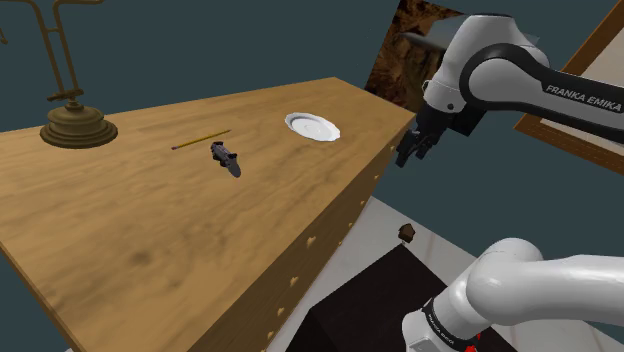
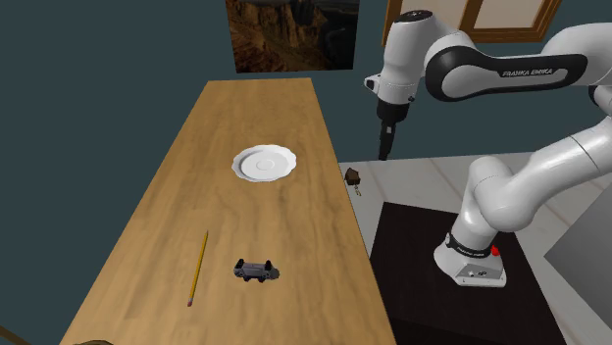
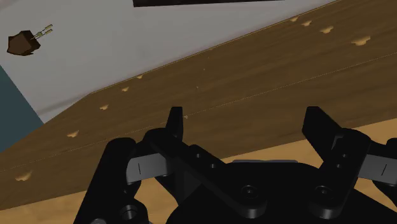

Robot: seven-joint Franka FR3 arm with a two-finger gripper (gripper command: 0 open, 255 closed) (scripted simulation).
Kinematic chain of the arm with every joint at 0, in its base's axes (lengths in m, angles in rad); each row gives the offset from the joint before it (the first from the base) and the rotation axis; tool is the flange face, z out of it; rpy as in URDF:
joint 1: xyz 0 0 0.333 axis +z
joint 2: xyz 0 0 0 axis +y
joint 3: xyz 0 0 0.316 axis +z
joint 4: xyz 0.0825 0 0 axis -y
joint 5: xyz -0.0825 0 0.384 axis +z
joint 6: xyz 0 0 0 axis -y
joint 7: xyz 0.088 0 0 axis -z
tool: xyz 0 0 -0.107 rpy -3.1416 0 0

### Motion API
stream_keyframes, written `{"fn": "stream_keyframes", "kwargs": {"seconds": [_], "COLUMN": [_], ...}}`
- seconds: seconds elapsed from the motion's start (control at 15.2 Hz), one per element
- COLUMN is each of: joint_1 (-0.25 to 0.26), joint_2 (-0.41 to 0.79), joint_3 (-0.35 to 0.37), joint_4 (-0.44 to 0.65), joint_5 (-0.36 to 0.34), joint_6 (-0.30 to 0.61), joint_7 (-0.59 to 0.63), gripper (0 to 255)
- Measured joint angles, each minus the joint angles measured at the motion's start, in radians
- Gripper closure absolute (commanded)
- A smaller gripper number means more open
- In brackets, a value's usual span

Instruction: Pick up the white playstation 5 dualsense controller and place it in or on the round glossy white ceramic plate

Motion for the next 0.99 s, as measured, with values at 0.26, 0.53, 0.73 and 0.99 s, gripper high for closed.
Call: {"fn": "stream_keyframes", "kwargs": {"seconds": [0.26,0.53,0.73,0.99], "joint_1": [0.017,0.042,0.062,0.085], "joint_2": [0.047,0.158,0.23,0.34], "joint_3": [0.028,0.077,0.114,0.164], "joint_4": [0.018,0.081,0.12,0.201], "joint_5": [0.03,0.077,0.109,0.141], "joint_6": [0.026,0.075,0.11,0.146], "joint_7": [0.032,0.087,0.131,0.188], "gripper": [0,0,0,0]}}
